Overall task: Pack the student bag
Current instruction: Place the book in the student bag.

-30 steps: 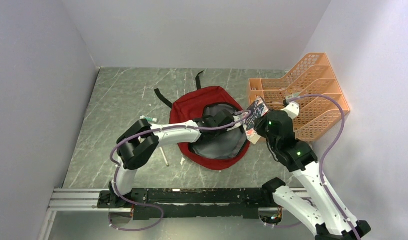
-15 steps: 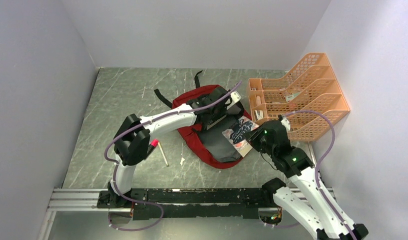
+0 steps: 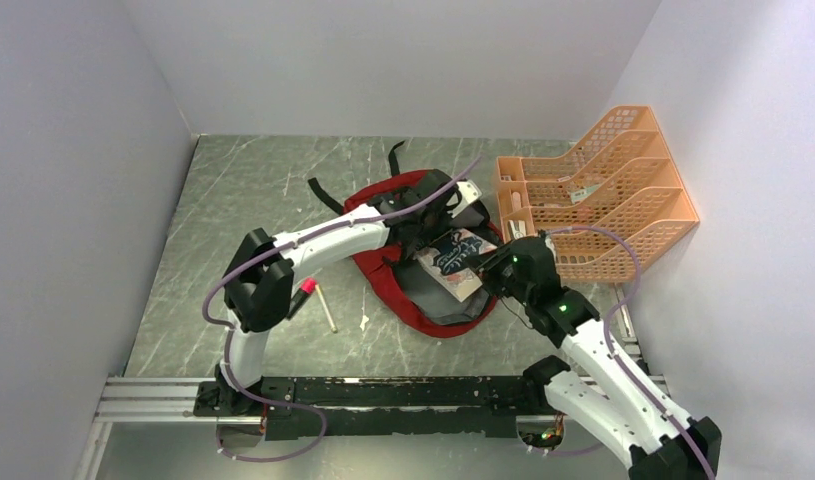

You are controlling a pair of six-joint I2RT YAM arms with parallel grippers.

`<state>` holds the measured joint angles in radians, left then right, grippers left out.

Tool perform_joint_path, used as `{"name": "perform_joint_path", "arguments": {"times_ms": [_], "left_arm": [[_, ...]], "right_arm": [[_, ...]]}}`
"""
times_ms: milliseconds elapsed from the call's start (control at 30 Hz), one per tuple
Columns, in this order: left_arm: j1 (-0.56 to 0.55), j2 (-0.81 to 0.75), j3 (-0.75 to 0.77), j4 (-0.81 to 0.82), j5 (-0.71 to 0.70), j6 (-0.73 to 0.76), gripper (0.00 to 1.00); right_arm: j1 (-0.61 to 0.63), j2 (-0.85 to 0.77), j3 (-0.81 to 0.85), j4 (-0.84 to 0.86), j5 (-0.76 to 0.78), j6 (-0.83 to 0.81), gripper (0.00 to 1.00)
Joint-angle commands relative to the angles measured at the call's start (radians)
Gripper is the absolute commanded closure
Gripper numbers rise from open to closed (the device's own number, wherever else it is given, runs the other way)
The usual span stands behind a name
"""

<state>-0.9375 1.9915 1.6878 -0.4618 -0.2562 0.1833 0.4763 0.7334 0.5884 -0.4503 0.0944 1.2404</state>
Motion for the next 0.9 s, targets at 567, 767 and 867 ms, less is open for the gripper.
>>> {"name": "perform_joint_path", "arguments": {"times_ms": [567,767,867], "left_arm": [[0.0,-0.114,0.098,-0.024,0.037,0.01,0.95],[0.0,-0.113,0.099,-0.036,0.041,-0.009,0.95],[0.0,-0.112,0.105,-0.046,0.041,-0.018,0.95]], "right_arm": [[-0.083,0.272,-0.041,0.679,-0.17,0.032,1.0],[-0.091,0.417,-0.068,0.938,-0.179,-0.068,1.0],[-0.096,0.517,-0.084,1.088,-0.164,-0.08,1.0]]}}
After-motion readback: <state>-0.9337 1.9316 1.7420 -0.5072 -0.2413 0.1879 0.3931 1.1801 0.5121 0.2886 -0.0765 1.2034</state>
